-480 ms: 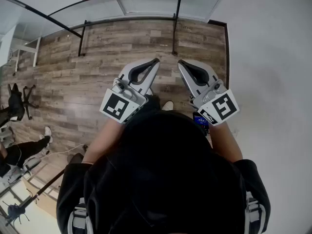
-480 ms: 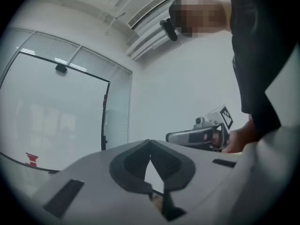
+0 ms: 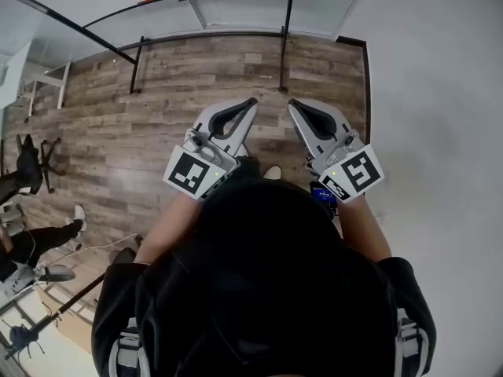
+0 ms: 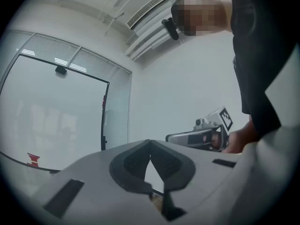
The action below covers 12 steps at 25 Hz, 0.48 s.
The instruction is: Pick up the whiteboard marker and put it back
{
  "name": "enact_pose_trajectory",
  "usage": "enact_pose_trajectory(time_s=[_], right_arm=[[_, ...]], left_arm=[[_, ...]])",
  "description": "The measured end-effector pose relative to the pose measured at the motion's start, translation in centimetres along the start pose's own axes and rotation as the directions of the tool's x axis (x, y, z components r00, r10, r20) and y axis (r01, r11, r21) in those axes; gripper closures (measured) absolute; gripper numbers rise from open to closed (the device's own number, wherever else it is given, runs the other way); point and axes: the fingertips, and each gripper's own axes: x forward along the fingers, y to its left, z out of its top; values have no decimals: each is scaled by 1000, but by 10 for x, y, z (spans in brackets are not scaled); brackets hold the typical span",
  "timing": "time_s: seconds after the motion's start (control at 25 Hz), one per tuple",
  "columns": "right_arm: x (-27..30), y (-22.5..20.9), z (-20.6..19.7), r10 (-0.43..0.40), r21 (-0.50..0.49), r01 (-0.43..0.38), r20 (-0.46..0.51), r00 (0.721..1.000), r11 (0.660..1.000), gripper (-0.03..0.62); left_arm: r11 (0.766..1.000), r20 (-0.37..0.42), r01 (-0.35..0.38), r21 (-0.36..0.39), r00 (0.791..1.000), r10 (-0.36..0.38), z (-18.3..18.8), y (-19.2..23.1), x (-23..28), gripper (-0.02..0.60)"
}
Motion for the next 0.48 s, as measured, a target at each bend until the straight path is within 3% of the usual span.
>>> enact_pose_trajectory(time_s=[0.48], right_arm=[[10, 2, 2, 16, 20, -15, -5, 1000, 1000, 600]], left_arm=[[1000, -9, 3, 4, 1000, -3, 0, 6, 0, 577]])
